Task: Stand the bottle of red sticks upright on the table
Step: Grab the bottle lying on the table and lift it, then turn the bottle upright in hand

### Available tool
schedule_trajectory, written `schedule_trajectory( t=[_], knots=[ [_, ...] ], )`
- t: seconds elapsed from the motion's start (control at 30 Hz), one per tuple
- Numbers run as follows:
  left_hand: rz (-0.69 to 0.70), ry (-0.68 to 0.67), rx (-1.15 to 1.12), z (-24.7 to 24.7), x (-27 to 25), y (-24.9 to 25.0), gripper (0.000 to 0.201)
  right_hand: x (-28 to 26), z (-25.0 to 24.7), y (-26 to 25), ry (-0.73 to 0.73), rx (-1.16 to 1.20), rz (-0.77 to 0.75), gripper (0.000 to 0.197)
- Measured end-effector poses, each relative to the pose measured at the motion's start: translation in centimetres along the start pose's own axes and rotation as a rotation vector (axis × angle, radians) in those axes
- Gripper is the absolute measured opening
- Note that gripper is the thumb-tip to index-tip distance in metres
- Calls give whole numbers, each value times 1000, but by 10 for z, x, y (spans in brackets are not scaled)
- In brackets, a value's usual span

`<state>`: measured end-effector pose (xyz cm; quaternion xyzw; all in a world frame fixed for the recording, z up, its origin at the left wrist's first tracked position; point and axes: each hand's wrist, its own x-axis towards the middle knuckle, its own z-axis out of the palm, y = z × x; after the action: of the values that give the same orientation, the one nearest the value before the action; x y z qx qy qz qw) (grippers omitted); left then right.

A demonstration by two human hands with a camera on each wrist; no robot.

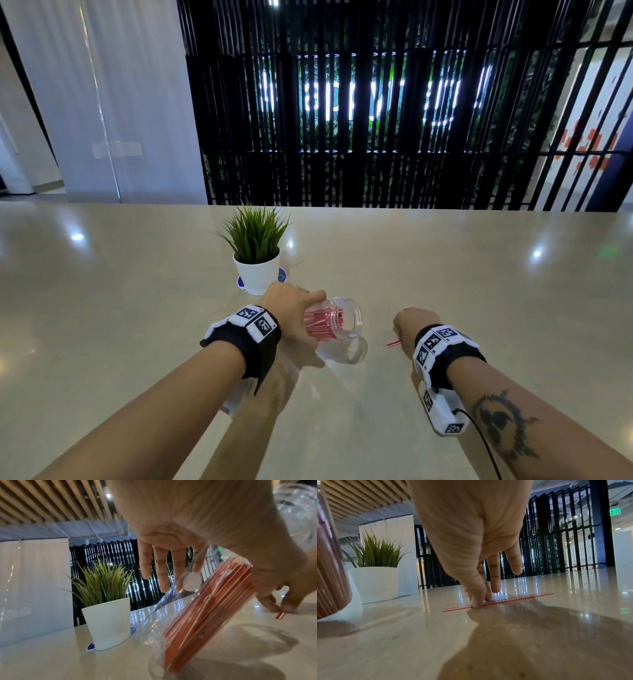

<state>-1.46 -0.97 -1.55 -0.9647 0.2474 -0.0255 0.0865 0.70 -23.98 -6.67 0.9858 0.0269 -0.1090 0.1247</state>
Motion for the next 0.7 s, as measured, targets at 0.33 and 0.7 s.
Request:
schedule_trajectory(
  t=[0.33,0.7],
  knots=[
    [-174,97,-85,-6,23,8,53,6,1,7,-68,94,2,2],
    [-305,119,-295,-2,31,15,55,16,-19,27,205,492,-38,26]
  ],
)
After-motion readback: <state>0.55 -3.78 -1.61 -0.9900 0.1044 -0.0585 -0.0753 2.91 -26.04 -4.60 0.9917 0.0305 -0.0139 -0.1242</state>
